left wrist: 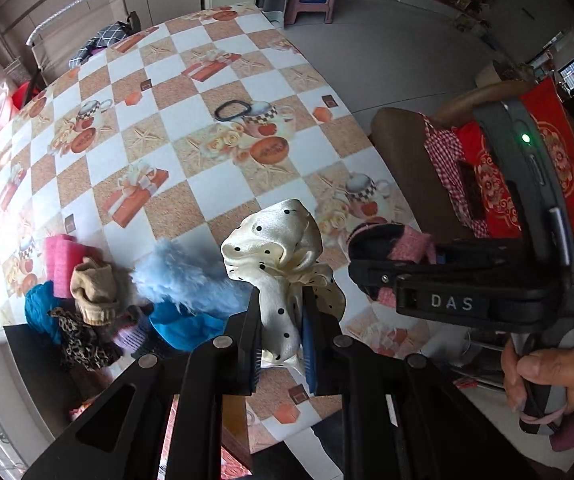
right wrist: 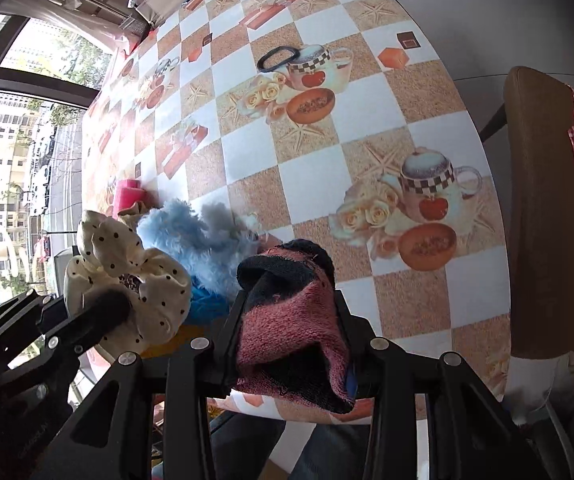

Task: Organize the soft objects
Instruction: 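Carry the scrunchie and sock with both tools over the open white box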

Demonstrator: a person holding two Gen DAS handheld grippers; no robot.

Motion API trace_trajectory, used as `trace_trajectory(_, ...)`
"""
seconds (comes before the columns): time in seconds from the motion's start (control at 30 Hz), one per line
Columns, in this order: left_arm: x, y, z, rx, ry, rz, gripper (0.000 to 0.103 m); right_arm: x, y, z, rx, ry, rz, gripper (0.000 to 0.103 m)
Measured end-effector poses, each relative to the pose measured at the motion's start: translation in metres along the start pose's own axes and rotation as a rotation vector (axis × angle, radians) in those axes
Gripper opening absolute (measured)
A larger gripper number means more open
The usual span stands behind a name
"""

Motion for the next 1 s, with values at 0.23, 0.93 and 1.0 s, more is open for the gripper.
trace_trajectory(0.23,-0.038,0.003,-0.041,0.013,-0.112,-0.025,0.018,-0.015,-0.002,-0.036,0.013,-0.026,-0.012,0.04)
trace_trajectory(0.93,-0.022,0.048,-0.184,-0.028,-0.318,-0.098,0.018,0.034,-0.037,-0.166,0.043,-0.048,-0.093,0.04)
trace_trajectory(1.0,-0.009,0.053,-0.196,-0.035,-0.287,-0.089,0.018,0.047,-0.041,-0.175,0.054,-0.015,-0.096,0.04)
Point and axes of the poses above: each gripper's, at about its wrist camera, not at the fingertips, and y roughly against the way its jaws point, x to its left, z to its top, the point moved 7 cm from there along -y, roughly the way its jaws point, and after that the axes turned 11 degrees about -y, right-handed, at the moved point
